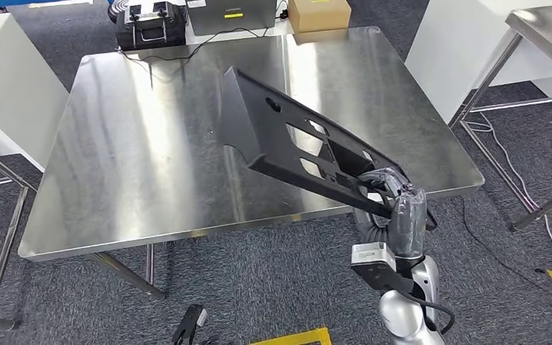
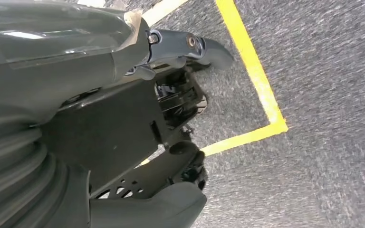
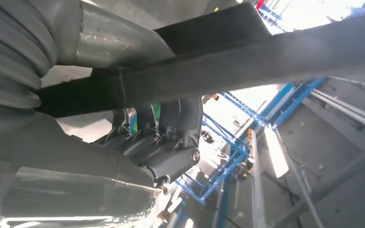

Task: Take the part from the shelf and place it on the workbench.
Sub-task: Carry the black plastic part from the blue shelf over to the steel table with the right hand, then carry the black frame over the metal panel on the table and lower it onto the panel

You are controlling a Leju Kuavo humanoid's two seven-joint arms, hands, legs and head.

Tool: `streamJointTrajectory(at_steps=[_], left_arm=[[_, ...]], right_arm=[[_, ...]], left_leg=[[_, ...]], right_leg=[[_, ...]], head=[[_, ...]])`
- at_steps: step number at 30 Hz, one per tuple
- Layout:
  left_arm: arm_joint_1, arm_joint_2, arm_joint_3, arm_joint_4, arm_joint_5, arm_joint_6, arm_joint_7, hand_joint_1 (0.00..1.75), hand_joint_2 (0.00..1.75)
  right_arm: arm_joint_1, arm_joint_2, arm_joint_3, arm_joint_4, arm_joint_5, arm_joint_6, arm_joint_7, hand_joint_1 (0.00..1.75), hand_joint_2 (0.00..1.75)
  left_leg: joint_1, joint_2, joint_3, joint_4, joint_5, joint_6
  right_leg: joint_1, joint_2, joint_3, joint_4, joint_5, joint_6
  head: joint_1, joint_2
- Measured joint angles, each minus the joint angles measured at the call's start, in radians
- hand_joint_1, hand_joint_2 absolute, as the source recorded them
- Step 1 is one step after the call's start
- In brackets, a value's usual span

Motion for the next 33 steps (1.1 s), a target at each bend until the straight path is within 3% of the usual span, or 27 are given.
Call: streamJointTrajectory(at_steps=[2, 5, 7, 8, 10, 11, 13, 14, 15, 17, 21, 29, 33], left_arm=[[-0.002, -0.001, 0.000, 0.000, 0.000, 0.000, -0.001, 0.00, 1.75], [-0.003, -0.002, 0.000, 0.000, 0.000, 0.000, -0.001, 0.00, 1.75], [-0.001, -0.002, 0.000, 0.000, 0.000, 0.000, -0.001, 0.00, 1.75], [-0.001, -0.003, 0.000, 0.000, 0.000, 0.000, -0.001, 0.00, 1.75], [-0.001, -0.003, 0.000, 0.000, -0.001, 0.000, -0.001, 0.00, 1.75], [-0.001, -0.004, 0.000, 0.000, -0.002, 0.000, 0.000, 0.00, 1.75], [-0.002, -0.005, 0.000, 0.000, -0.003, 0.001, 0.001, 0.00, 1.75], [-0.002, -0.005, 0.000, 0.000, -0.004, 0.003, 0.002, 0.00, 1.75], [-0.002, -0.004, 0.000, 0.000, -0.005, 0.005, 0.003, 0.00, 1.75], [-0.001, -0.003, 0.000, 0.000, -0.006, 0.009, 0.004, 0.00, 1.75], [-0.002, -0.001, 0.000, 0.000, -0.006, 0.011, 0.005, 0.00, 1.75], [-0.002, -0.001, 0.000, 0.000, -0.006, 0.011, 0.005, 0.00, 1.75], [-0.002, -0.001, 0.000, 0.000, -0.012, 0.012, 0.006, 0.00, 1.75]], right_arm=[[-0.005, 0.000, 0.001, 0.000, 0.000, 0.001, -0.001, 1.75, 1.75], [-0.009, -0.001, 0.002, 0.001, 0.000, 0.001, 0.000, 1.75, 1.75], [-0.009, -0.003, 0.002, 0.001, 0.000, 0.001, 0.001, 1.75, 1.75], [-0.009, -0.004, 0.002, 0.001, 0.000, 0.001, 0.002, 1.75, 1.75], [-0.010, -0.004, 0.003, 0.001, 0.000, 0.001, 0.003, 1.75, 1.75], [-0.011, -0.005, 0.003, 0.002, 0.000, 0.001, 0.004, 1.75, 1.75], [-0.013, -0.005, 0.003, 0.002, 0.002, 0.001, 0.007, 1.75, 1.75], [-0.013, -0.005, 0.004, 0.003, 0.003, 0.001, 0.011, 1.75, 1.75], [-0.014, -0.005, 0.004, 0.003, 0.005, 0.001, 0.014, 1.75, 1.75], [-0.017, -0.005, 0.005, 0.004, 0.006, 0.001, 0.020, 1.75, 1.75], [-0.019, -0.005, 0.005, 0.004, 0.009, 0.001, 0.021, 1.75, 1.75], [-0.020, -0.005, 0.005, 0.007, 0.025, 0.001, 0.032, 1.75, 1.75], [-0.042, -0.005, 0.001, 0.028, 0.103, 0.011, 0.100, 1.75, 1.75]], left_leg=[[0.004, -0.001, 0.023, -0.011, -0.005, 0.008], [0.005, -0.004, 0.047, -0.015, -0.024, 0.018], [0.004, -0.009, 0.065, -0.015, -0.041, 0.018], [0.003, -0.012, 0.078, -0.015, -0.050, 0.017], [0.002, -0.015, 0.103, -0.014, -0.068, 0.012], [0.001, -0.016, 0.111, -0.013, -0.078, 0.008], [-0.002, -0.018, 0.120, -0.012, -0.091, -0.003], [-0.003, -0.017, 0.121, -0.014, -0.095, -0.004], [-0.002, -0.015, 0.124, -0.015, -0.096, -0.004], [-0.001, -0.013, 0.129, -0.019, -0.099, 0.002], [0.000, -0.012, 0.136, -0.033, -0.103, 0.004], [0.000, -0.011, 0.139, -0.041, -0.105, -0.004], [0.000, -0.010, 0.140, -0.041, -0.103, -0.010]], right_leg=[[-0.001, -0.002, -0.031, 0.064, -0.001, 0.006], [-0.002, -0.003, -0.158, 0.236, -0.039, 0.004], [-0.003, -0.003, -0.212, 0.262, -0.059, 0.006], [-0.003, -0.003, -0.213, 0.227, -0.041, 0.012], [-0.002, -0.005, -0.184, 0.104, 0.042, 0.028], [-0.002, -0.007, -0.169, 0.050, 0.080, 0.027], [0.002, -0.010, -0.150, -0.005, 0.126, 0.009], [0.002, -0.009, -0.145, -0.008, 0.128, -0.002], [0.002, -0.008, -0.140, -0.009, 0.133, -0.006], [0.002, -0.005, -0.137, -0.010, 0.134, -0.007], [0.003, -0.004, -0.137, -0.011, 0.127, -0.016], [0.004, -0.004, -0.136, -0.011, 0.125, -0.020], [0.003, -0.004, -0.134, -0.011, 0.126, -0.021]], head=[[0.000, 0.000], [0.000, 0.000], [0.000, 0.000], [0.000, 0.000], [0.001, 0.000], [0.002, 0.000], [0.001, 0.000], [0.000, 0.000], [-0.001, 0.000], [-0.002, 0.000], [-0.003, 0.000], [-0.003, 0.000], [-0.002, 0.000]])
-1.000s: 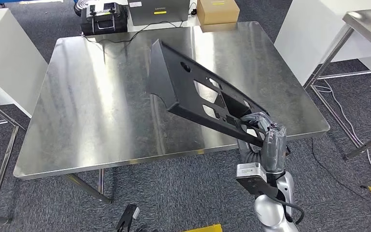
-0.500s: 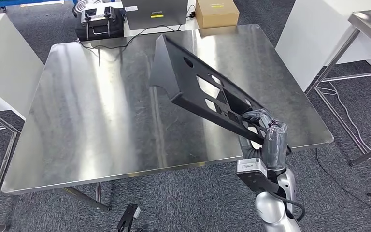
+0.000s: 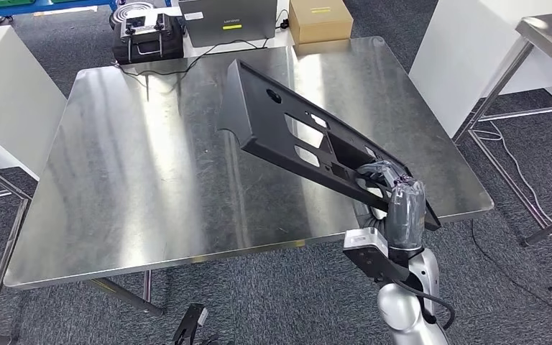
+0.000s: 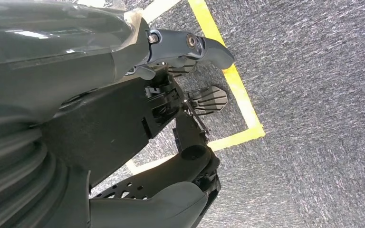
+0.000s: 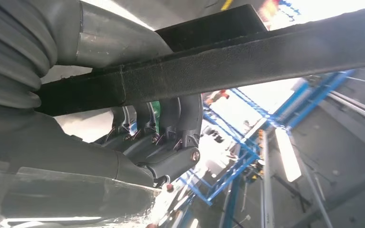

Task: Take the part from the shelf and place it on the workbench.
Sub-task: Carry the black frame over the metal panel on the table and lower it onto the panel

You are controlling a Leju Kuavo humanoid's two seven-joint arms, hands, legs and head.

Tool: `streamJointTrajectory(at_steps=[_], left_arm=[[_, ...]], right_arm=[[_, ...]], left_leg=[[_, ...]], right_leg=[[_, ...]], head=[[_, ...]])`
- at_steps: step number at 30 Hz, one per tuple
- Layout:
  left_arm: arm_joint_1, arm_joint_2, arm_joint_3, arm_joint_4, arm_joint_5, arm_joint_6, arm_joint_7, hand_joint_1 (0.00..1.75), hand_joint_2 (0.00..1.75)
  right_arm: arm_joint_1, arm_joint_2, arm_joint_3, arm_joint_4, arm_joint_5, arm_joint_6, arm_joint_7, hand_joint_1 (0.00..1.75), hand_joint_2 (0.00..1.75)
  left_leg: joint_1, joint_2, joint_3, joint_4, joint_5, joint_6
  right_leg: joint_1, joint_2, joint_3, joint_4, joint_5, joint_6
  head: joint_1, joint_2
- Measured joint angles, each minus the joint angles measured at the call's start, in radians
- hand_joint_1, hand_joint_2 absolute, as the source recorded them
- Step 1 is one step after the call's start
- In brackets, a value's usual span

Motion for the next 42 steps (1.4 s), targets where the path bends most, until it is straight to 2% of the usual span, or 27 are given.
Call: streamJointTrajectory(at_steps=[4, 11, 19, 23, 33, 42], left_arm=[[0.000, 0.000, 0.000, 0.000, -0.006, 0.000, 0.007, 0.00, 1.75], [0.000, 0.000, 0.000, 0.000, -0.009, -0.001, 0.011, 0.00, 1.75], [0.001, 0.001, -0.001, 0.000, -0.038, -0.021, 0.026, 0.00, 1.75], [0.002, 0.008, -0.003, 0.001, -0.049, -0.041, 0.023, 0.00, 1.75], [0.001, 0.022, -0.017, 0.001, -0.059, -0.055, 0.027, 0.00, 1.75], [-0.002, 0.029, -0.019, 0.001, -0.060, -0.056, 0.036, 0.00, 1.75]], right_arm=[[-0.079, 0.016, -0.050, 0.096, 0.096, 0.040, 0.069, 1.75, 1.75], [-0.205, 0.044, -0.146, 0.278, 0.154, 0.064, 0.116, 1.75, 1.75], [-0.419, 0.053, -0.256, 0.590, 0.270, 0.050, 0.219, 1.75, 1.75], [-0.495, 0.053, -0.298, 0.728, 0.311, 0.046, 0.253, 1.75, 1.75], [-0.632, 0.051, -0.349, 1.001, 0.390, 0.092, 0.348, 1.75, 1.75], [-0.714, 0.060, -0.353, 1.119, 0.446, 0.156, 0.407, 1.75, 1.75]], left_leg=[[-0.002, 0.001, 0.004, 0.001, 0.001, -0.001], [-0.004, 0.002, 0.006, 0.001, 0.001, -0.001], [-0.007, 0.002, 0.007, 0.001, 0.001, -0.001], [-0.007, 0.002, 0.007, 0.001, 0.001, -0.001], [-0.007, 0.002, 0.008, 0.001, 0.001, -0.001], [-0.007, 0.002, 0.008, 0.001, 0.001, -0.001]], right_leg=[[-0.002, 0.000, 0.004, 0.000, 0.001, 0.001], [-0.004, 0.000, 0.006, 0.000, 0.001, 0.001], [-0.006, 0.000, 0.007, 0.000, 0.001, 0.001], [-0.006, 0.000, 0.007, 0.000, 0.001, 0.001], [-0.006, 0.000, 0.007, 0.000, 0.001, 0.001], [-0.006, 0.000, 0.007, 0.000, 0.001, 0.001]], head=[[0.000, 0.000], [0.000, 0.000], [0.000, 0.000], [0.000, 0.000], [0.000, 0.000], [0.000, 0.000]])
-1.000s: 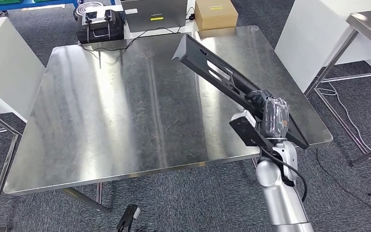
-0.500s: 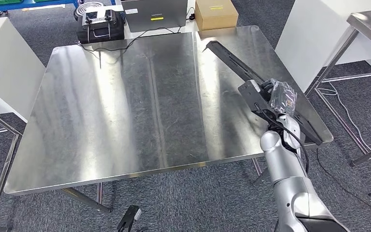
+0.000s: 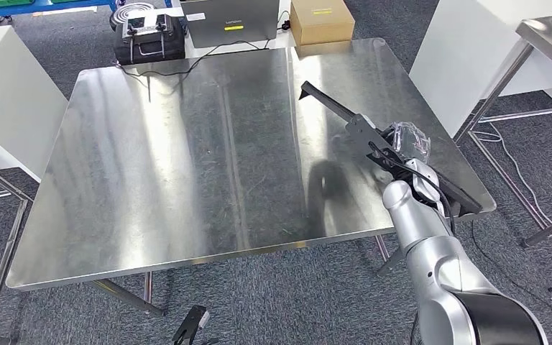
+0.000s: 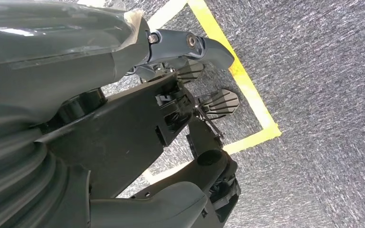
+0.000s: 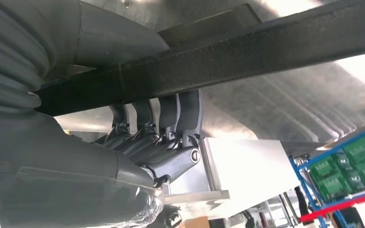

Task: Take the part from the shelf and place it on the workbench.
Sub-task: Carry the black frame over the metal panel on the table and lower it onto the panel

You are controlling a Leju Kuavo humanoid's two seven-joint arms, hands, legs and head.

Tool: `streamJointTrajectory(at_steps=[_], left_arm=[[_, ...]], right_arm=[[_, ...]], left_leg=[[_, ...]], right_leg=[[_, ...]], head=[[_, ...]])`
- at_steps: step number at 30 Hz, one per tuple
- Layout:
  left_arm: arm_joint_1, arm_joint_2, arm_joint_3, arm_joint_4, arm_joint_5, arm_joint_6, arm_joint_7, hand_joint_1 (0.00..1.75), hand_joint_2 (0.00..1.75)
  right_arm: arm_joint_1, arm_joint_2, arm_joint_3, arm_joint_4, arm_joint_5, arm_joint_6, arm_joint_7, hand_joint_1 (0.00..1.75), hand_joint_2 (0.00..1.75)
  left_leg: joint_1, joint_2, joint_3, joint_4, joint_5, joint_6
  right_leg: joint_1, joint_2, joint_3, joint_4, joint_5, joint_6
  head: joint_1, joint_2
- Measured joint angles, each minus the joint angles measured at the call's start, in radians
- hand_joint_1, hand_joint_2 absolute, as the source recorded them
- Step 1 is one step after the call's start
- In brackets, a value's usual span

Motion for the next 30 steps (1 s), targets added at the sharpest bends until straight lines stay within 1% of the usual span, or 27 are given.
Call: streamJointTrajectory(at_steps=[7, 15, 19, 30], left_arm=[[-0.002, 0.002, 0.000, 0.000, 0.000, 0.002, 0.001, 0.00, 1.75], [-0.002, 0.003, 0.000, 0.000, -0.001, 0.001, 0.005, 0.00, 1.75], [-0.003, 0.003, 0.000, 0.000, -0.005, -0.002, 0.009, 0.00, 1.75], [-0.005, 0.004, -0.009, 0.000, -0.020, -0.002, 0.027, 0.00, 1.75]], right_arm=[[-0.029, 0.009, 0.000, 0.043, 0.009, 0.021, 0.015, 1.75, 1.75], [-0.030, 0.009, -0.001, 0.071, 0.009, 0.037, 0.033, 1.75, 1.75], [-0.030, 0.006, -0.002, 0.081, 0.009, 0.042, 0.039, 0.00, 1.75], [-0.028, -0.007, -0.028, 0.100, 0.003, 0.056, 0.051, 0.00, 1.75]], left_leg=[[0.000, 0.000, 0.000, 0.000, 0.000, 0.000], [0.000, 0.000, 0.001, 0.000, 0.000, 0.000], [0.000, 0.000, 0.001, 0.000, 0.000, 0.000], [-0.001, 0.000, 0.001, 0.000, 0.000, 0.000]], right_leg=[[0.000, 0.000, 0.000, 0.000, 0.000, 0.000], [0.000, 0.000, 0.000, 0.000, 0.000, 0.000], [0.000, 0.000, 0.000, 0.000, 0.000, 0.000], [0.000, 0.000, 0.000, 0.000, 0.000, 0.000]], head=[[0.000, 0.000], [0.000, 0.000], [0.000, 0.000], [0.000, 0.000]])
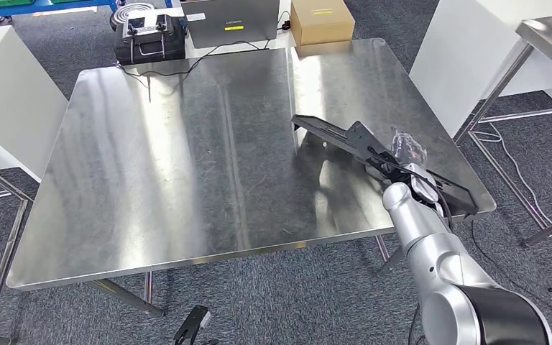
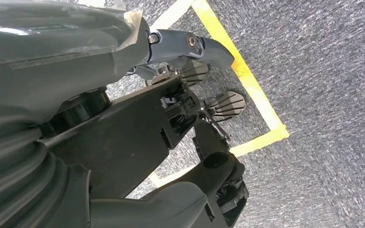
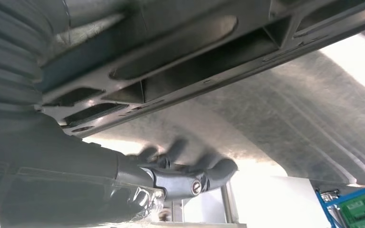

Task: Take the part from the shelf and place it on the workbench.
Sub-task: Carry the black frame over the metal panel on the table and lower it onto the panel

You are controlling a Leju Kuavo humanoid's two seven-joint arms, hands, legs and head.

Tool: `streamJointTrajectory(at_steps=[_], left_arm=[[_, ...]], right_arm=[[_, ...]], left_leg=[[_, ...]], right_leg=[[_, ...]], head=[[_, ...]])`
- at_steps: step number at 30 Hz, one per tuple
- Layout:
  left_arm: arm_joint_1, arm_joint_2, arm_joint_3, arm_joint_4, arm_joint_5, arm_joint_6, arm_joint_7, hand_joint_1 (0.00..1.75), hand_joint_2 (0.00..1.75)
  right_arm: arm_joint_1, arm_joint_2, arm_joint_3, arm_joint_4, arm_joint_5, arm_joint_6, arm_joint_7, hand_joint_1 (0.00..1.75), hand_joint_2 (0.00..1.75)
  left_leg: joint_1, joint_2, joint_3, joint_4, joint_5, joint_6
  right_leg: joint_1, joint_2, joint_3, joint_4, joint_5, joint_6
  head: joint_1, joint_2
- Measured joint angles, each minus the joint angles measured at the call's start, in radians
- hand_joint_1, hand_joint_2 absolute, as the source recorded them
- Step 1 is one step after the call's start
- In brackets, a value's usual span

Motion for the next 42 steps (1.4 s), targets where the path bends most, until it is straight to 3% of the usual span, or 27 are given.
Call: streamJointTrajectory(at_steps=[9, 17, 24, 33, 41, 42], left_arm=[[0.000, 0.000, -0.005, 0.000, 0.000, 0.004, 0.006, 0.00, 1.75], [0.000, 0.000, -0.004, 0.000, 0.003, 0.020, 0.003, 0.00, 1.75], [0.001, 0.000, -0.004, 0.000, 0.013, 0.028, -0.003, 0.00, 1.75], [0.005, -0.002, 0.006, 0.000, 0.035, 0.045, -0.018, 0.00, 1.75], [0.010, -0.002, 0.010, 0.000, 0.041, 0.046, -0.032, 0.00, 1.75], [0.011, -0.002, 0.010, 0.001, 0.041, 0.046, -0.034, 0.00, 1.31]], right_arm=[[0.000, 0.002, -0.008, 0.002, 0.024, -0.008, -0.049, 0.00, 1.75], [0.013, 0.052, -0.009, -0.028, 0.025, -0.088, -0.213, 0.00, 1.75], [0.066, 0.122, 0.016, -0.123, -0.020, -0.086, -0.336, 0.00, 1.75], [0.211, 0.136, 0.172, -0.433, -0.096, -0.051, -0.371, 0.00, 1.75], [0.356, 0.067, 0.312, -0.804, -0.102, -0.030, -0.314, 0.00, 1.75], [0.375, 0.054, 0.327, -0.851, -0.099, -0.029, -0.309, 0.00, 1.75]], left_leg=[[0.000, 0.000, 0.000, 0.000, 0.000, 0.000], [0.000, 0.000, 0.000, 0.000, 0.000, 0.000], [0.000, 0.000, 0.001, 0.000, 0.000, 0.000], [0.000, 0.000, 0.002, 0.000, 0.000, 0.000], [-0.002, 0.000, 0.001, -0.001, 0.000, 0.000], [-0.002, 0.000, 0.001, -0.001, -0.001, 0.000]], right_leg=[[0.000, 0.000, 0.000, 0.000, 0.000, 0.000], [0.000, 0.000, 0.001, 0.000, 0.000, 0.000], [0.000, 0.000, 0.001, 0.000, 0.000, 0.000], [0.001, 0.000, 0.002, 0.000, 0.000, 0.000], [0.001, 0.000, 0.002, 0.000, 0.000, 0.000], [0.000, 0.001, 0.002, 0.000, 0.000, 0.000]], head=[[0.000, 0.000], [0.000, 0.000], [0.000, 0.000], [0.000, 0.000], [0.000, 0.000], [0.000, 0.000]])
